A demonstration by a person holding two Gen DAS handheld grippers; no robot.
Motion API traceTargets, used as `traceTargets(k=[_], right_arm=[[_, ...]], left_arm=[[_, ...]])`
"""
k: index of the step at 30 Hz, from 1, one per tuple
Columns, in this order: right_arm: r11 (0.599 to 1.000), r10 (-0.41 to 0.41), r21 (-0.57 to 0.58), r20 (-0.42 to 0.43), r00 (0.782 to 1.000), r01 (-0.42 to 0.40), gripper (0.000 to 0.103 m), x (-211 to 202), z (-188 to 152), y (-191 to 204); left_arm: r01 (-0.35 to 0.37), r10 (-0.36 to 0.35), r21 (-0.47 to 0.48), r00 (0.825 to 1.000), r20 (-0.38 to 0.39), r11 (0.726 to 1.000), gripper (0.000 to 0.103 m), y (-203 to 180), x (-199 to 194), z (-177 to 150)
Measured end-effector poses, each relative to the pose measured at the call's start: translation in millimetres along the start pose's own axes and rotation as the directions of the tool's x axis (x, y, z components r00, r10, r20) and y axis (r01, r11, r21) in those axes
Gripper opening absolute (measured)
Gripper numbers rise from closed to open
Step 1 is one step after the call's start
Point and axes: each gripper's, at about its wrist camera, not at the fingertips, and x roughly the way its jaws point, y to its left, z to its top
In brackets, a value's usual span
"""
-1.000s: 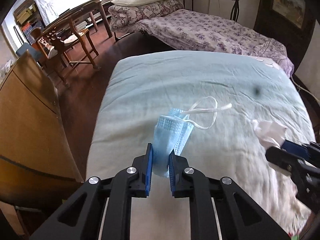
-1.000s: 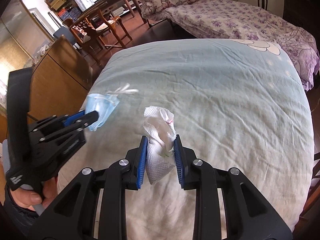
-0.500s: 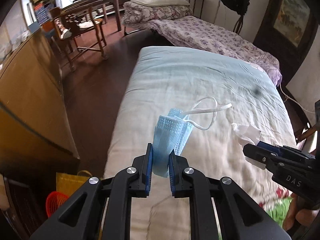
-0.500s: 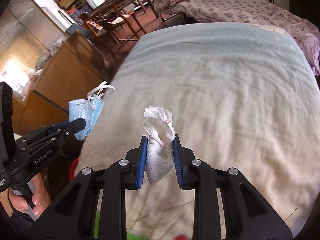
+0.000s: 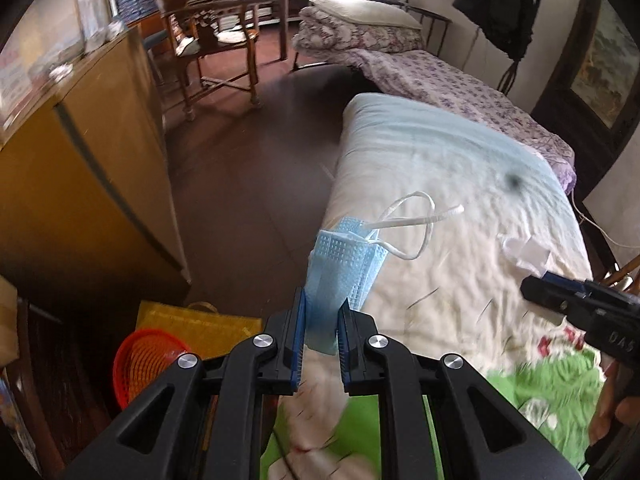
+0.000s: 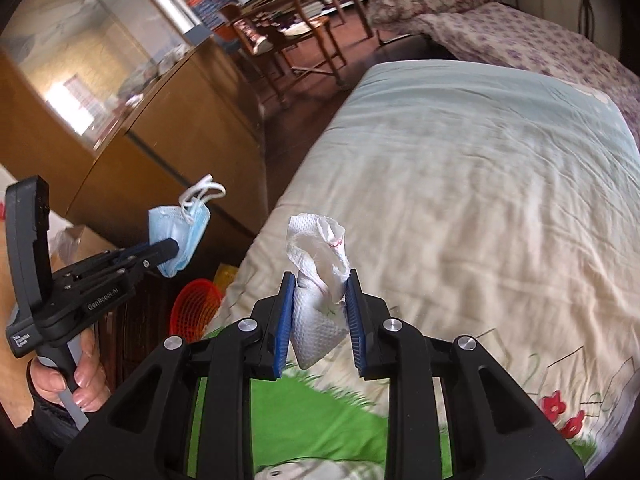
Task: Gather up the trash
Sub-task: 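Lift the blue mask and tissue and carry them over the basket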
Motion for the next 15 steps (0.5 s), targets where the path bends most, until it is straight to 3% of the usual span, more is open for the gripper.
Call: traceTargets(k=[15], right_arm=[[0.983, 0.021, -0.178, -0.112, 0.994, -0.041, 0.026, 23, -18, 76]], left_arm=[[-0.035, 0.028, -0.116, 0.998, -0.059, 0.993, 0.015, 72, 4, -43]])
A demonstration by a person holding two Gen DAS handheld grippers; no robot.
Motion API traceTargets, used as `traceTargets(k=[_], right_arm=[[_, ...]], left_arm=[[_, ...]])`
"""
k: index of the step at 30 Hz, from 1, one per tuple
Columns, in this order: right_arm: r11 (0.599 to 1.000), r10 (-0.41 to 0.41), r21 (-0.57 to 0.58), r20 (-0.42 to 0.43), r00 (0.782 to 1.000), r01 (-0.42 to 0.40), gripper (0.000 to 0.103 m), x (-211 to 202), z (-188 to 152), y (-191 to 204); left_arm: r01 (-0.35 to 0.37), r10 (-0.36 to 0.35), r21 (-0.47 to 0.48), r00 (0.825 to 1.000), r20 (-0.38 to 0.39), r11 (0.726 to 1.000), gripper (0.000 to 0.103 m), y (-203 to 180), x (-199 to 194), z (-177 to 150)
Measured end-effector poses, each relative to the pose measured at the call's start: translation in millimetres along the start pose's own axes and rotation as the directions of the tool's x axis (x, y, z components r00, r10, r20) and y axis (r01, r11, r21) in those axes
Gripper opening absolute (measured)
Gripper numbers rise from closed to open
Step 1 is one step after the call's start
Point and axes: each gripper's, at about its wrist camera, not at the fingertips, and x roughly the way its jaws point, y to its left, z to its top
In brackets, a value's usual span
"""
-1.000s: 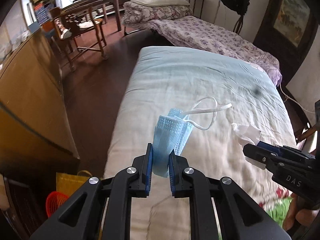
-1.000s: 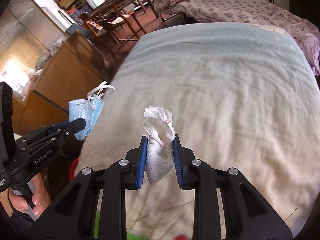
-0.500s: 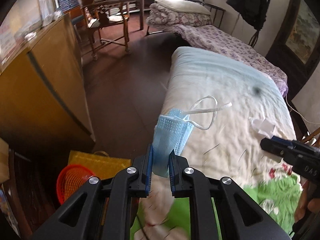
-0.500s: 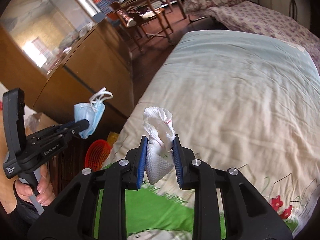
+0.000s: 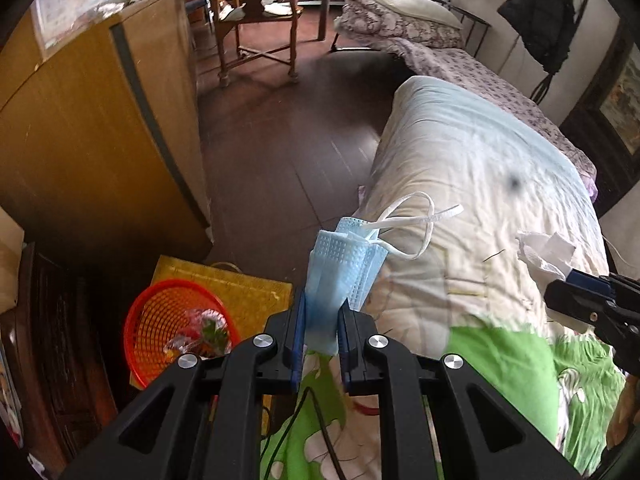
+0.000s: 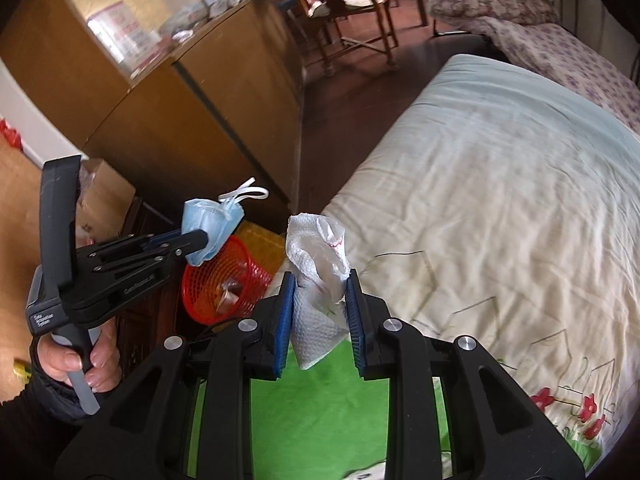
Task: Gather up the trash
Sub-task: 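Lift the blue mask and tissue and carry them over the basket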
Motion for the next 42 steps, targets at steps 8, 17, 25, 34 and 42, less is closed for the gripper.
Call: traceTargets(k=[8, 17, 25, 34, 42], right_arm=[[1.0, -0.004, -0.028, -0.027, 1.0, 0.003, 0.027, 11, -1, 18], [0.994, 0.019, -0.107, -0.059, 0.998, -0.026, 0.026, 36, 19, 52], [0.975, 0.038, -0.214, -0.13, 0.991, -0.066, 0.027, 79, 36, 100], [0.946, 0.049, -0.294, -0.284, 0.958, -0.136, 0.027, 147, 34, 153], [0.932, 0.051, -0.316, -0.374, 0.926, -0.179, 0.027, 195, 30, 190]], left_arm=[[-0.007, 0.007, -0.038, 1.0, -0.017, 0.999, 0.015, 22, 6, -4], [-0.046, 0.044, -0.1, 0.999, -0.026, 0.994, 0.015, 49, 10, -12], [-0.146, 0.136, -0.197, 0.989, -0.06, 0.97, 0.015, 100, 22, -26], [-0.197, 0.163, -0.303, 0.977, -0.136, 0.932, 0.015, 156, 42, -49], [-0.22, 0.157, -0.381, 0.969, -0.19, 0.898, 0.015, 196, 54, -77]])
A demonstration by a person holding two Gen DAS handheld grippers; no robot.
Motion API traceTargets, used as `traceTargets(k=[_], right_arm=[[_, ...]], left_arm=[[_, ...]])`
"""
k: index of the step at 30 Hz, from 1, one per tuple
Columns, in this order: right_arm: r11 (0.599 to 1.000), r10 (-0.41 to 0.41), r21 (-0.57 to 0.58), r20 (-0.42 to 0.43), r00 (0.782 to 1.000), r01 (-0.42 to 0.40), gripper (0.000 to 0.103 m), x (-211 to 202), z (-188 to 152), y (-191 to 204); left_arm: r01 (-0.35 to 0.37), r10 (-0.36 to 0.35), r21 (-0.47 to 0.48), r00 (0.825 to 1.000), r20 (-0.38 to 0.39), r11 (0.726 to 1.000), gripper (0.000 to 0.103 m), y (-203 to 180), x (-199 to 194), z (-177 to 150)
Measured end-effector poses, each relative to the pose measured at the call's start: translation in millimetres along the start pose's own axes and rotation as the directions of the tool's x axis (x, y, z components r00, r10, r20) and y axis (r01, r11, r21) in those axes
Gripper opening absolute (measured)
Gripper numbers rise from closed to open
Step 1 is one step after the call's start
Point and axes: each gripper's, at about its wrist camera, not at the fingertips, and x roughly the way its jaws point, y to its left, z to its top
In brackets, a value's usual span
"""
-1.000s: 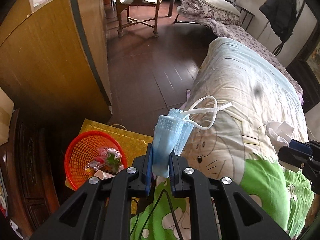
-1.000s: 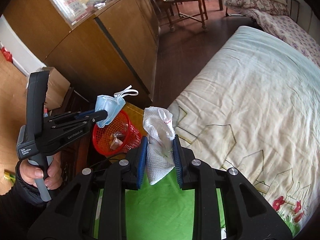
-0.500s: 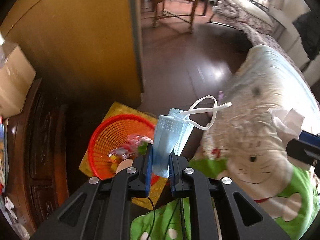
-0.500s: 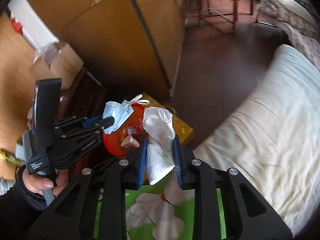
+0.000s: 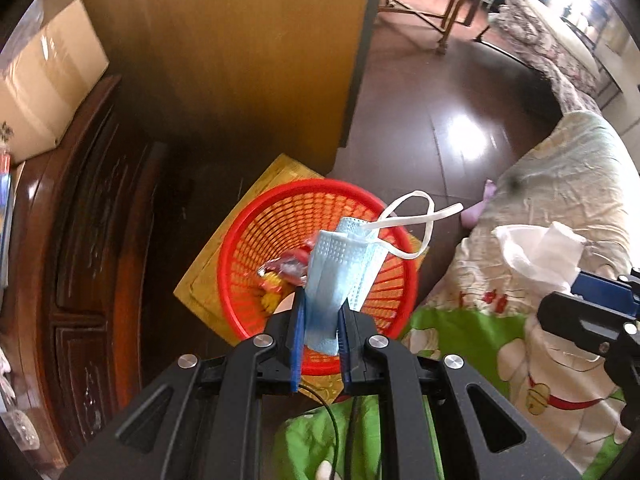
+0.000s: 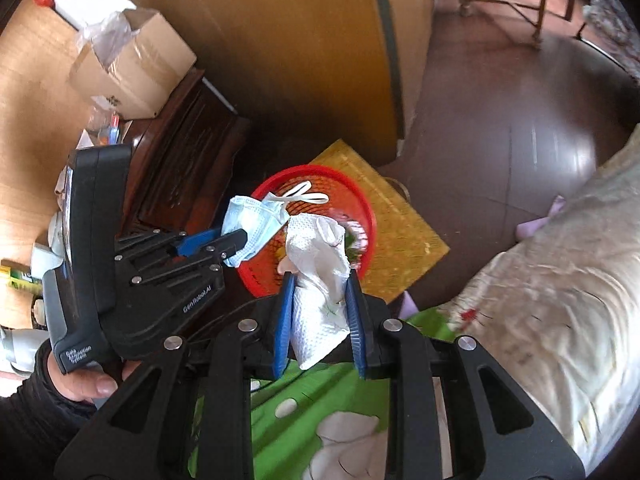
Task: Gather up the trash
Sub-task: 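Lift the blue mask and tissue and carry them over the basket, then open the left tool over the basket while the right tool releases the tissue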
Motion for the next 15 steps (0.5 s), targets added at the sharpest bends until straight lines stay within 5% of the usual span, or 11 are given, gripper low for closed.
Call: traceTargets(k=[15], right_arm=[[1.0, -0.012, 0.013, -0.079, 0.997, 0.013, 0.029, 62, 16, 14]], left_arm=[[-0.029, 0.023, -0.063, 0.996, -0.086, 0.998, 0.015, 25, 48, -4]])
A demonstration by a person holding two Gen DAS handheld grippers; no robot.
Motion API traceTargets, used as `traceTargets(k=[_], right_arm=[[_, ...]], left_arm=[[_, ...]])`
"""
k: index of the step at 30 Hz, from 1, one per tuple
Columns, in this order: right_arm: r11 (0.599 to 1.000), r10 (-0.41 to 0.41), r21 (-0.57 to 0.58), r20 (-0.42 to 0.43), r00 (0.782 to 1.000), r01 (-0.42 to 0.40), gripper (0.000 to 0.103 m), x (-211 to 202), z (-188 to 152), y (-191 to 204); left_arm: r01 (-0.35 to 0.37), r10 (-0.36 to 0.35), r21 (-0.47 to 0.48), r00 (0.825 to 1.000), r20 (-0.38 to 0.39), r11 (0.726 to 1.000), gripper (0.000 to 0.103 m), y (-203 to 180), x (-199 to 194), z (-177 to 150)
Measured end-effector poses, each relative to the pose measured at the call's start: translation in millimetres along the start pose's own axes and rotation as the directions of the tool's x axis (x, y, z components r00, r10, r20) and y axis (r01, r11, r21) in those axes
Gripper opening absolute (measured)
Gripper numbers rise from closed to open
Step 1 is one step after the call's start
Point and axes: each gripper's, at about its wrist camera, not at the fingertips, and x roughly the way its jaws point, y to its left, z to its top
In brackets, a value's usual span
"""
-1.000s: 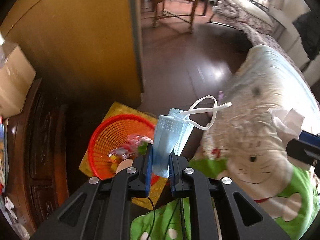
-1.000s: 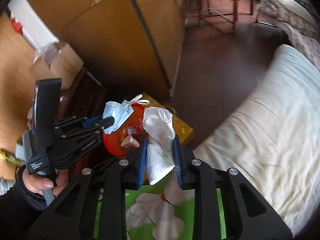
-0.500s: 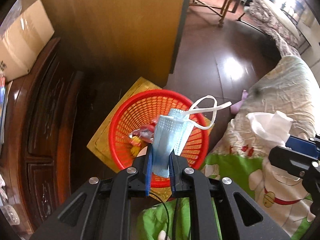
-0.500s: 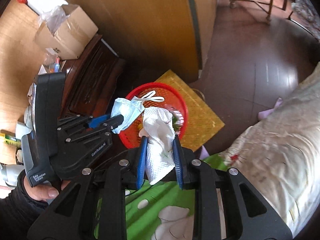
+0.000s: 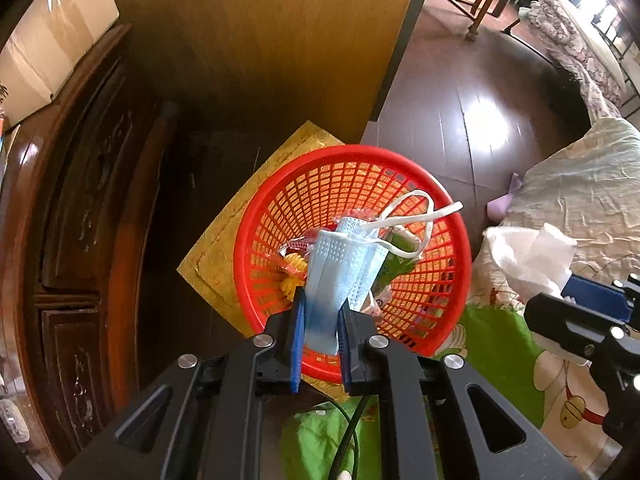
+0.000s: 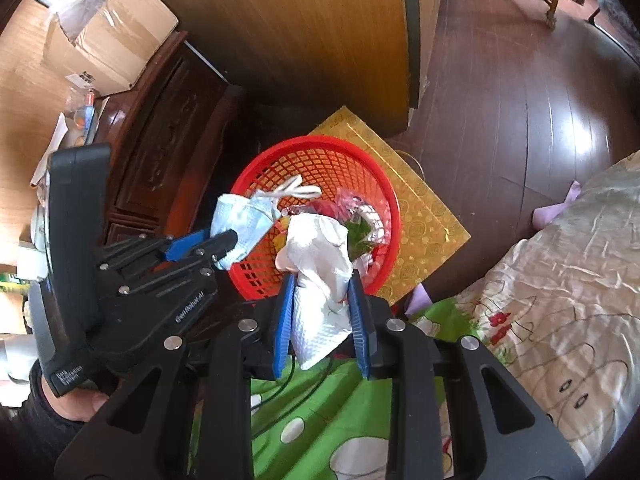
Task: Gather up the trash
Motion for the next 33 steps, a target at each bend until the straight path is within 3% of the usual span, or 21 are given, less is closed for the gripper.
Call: traceTargets(k=[2, 5, 7, 11, 19, 26, 33], right_arm=[[1.0, -0.005, 0.003, 0.012, 1.0, 0.005, 0.031, 2, 3, 1], [1.0, 0.003, 0.004, 0.034, 0.999, -0.003, 0.051, 2, 6, 1], [1.0, 0.004, 0.005, 0.053, 0.999, -0.004, 0.057, -1, 8, 1], [1.0, 0.004, 0.008, 0.051, 0.999, -0.004, 0.057, -3, 5, 0], [0.998, -0.066, -0.003, 0.033, 0.997, 0.067, 0.057, -7, -6, -1], [0.993, -0.115, -0.004, 0.013, 0.993, 0.115, 0.057, -9, -21, -5], [0.99, -0.138, 0.0, -0.002, 0.99, 0.138, 0.058, -9, -30, -9]], left_arm=[[-0.005, 0.005, 0.0, 1.0, -0.006, 1.0, 0.017, 0, 3, 0], [-0.019, 0.019, -0.008, 1.0, -0.007, 1.0, 0.021, 1, 6, 2], [-0.028, 0.028, -0.017, 1.0, -0.003, 0.999, 0.03, 4, 6, 3], [-0.037, 0.037, -0.03, 0.999, 0.001, 0.999, 0.038, 9, 5, 3], [-0.064, 0.064, -0.016, 0.998, 0.012, 0.998, 0.044, 1, -4, -4], [-0.099, 0.099, 0.005, 0.995, 0.023, 0.995, 0.068, -7, -13, -13], [-0.101, 0.101, 0.012, 0.995, 0.025, 0.995, 0.073, -10, -19, -17]])
